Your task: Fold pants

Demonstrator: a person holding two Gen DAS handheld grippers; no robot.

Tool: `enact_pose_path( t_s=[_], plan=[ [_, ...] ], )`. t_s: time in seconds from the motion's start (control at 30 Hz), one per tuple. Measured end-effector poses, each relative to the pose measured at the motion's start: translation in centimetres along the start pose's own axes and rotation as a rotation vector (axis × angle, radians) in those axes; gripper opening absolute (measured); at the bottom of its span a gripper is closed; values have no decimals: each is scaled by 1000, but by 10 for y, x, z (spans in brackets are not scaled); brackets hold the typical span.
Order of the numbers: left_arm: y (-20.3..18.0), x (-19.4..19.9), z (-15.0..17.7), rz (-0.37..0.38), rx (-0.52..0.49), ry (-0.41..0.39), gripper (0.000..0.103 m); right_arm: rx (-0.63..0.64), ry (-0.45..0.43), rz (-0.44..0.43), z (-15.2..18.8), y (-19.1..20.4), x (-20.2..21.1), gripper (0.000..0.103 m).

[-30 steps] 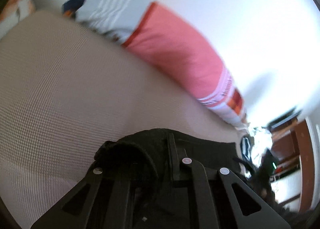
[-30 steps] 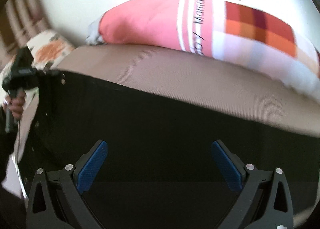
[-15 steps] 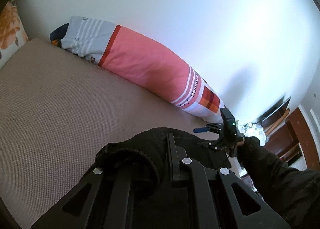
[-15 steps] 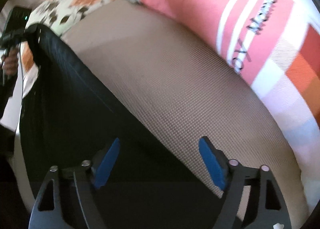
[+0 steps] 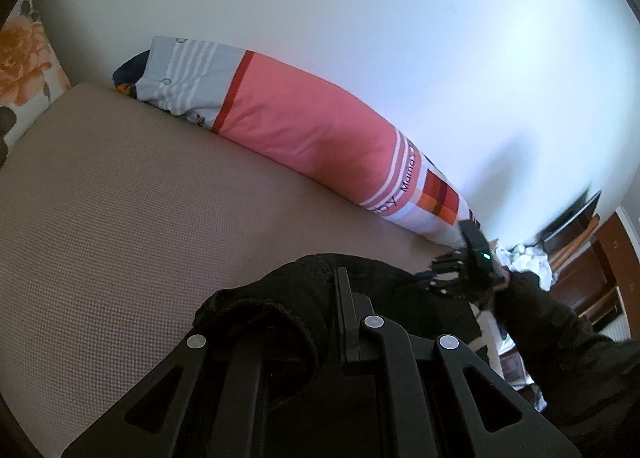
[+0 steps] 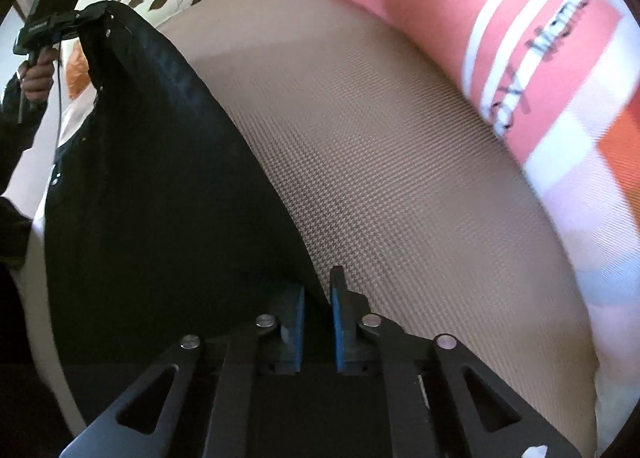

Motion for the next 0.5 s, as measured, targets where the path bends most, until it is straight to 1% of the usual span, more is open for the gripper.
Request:
enact_pose_path(
  t_s=[0.03, 0.07, 0.13, 0.23, 0.3, 0.37, 0.4, 0.43, 0.5],
  plan=[
    [1, 1, 0, -6, 3, -3, 10, -11, -28, 48, 2, 6, 10, 8],
    [1, 2, 0, -9, 5, -4, 10, -14, -47, 77, 3, 10, 16, 8],
    [0, 7, 1, -9, 1, -2, 10, -35, -84, 174, 12, 20, 35, 8],
    [-8, 18, 5, -12, -28, 5, 10, -55, -135, 271, 26, 43, 66, 8],
    [-16, 30, 12, 9, -38, 10, 10, -72, -163, 337, 39, 69, 88, 8],
    [-23, 42, 19, 22, -47, 12, 10, -86, -176, 363, 54, 85, 104, 8],
    [-28, 49, 25, 34, -53, 16, 10, -87, -187, 380, 60, 101, 111, 8],
    [-33, 57, 34, 45, -62, 19, 11, -102, -196, 383, 68, 117, 118, 8],
    [-39, 68, 49, 49, -74, 37, 11, -119, -206, 385, 85, 134, 131, 8]
  ],
)
Point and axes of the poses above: each gripper's, at about its wrist camera, not at the fingertips, and x roughly against the way its jaws point, y to its left, z to its underside, the point moved 5 cm from there along -x, roughly the way its jaws point, and after that the axes turned 6 degrees about z, right-handed, at the moved point
